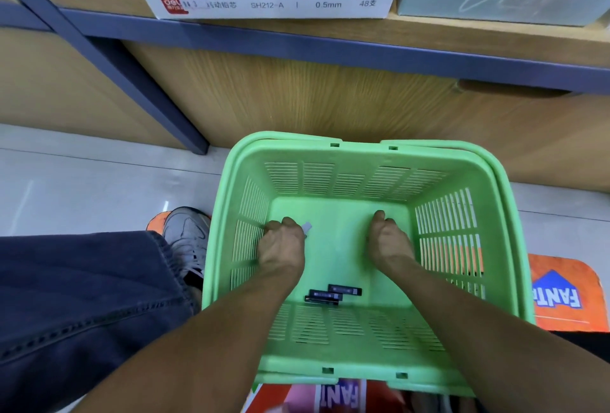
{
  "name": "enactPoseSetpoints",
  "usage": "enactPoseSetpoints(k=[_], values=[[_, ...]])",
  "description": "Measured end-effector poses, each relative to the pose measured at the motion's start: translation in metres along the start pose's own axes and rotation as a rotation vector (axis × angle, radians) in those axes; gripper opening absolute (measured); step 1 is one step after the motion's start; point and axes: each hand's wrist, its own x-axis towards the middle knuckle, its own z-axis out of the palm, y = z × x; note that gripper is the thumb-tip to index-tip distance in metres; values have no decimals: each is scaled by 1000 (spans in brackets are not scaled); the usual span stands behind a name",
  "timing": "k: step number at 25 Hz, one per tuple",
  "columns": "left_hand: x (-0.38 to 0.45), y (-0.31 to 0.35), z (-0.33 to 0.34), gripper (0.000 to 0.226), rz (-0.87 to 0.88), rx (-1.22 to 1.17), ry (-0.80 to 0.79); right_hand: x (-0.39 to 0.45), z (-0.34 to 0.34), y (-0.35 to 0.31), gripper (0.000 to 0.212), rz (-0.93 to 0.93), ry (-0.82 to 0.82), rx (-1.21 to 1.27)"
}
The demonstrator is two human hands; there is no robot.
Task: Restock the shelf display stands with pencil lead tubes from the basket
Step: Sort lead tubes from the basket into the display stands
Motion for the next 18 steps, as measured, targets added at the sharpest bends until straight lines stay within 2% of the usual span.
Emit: enactPoseSetpoints(k=[3,7,11,14,16,18], values=[[-3,3,8,44,-35,-17,-32,1,9,-8,46,-118,-17,-71],[-2,-1,13,22,-93,-175,-60,5,12,-14,36,-169,-69,-22],[4,-4,14,27,0,-221,-104,4,13,-22,18,-182,-96,69],[10,-7,14,26,33,-267,-119,5,12,-25,20,-158,-111,238],[16,-4,13,27,-32,-524,-175,6,8,-26,25,-112,-154,421],[20,3,7,16,-106,-923,-269,5,-1,-26,27,-1,-282,766]])
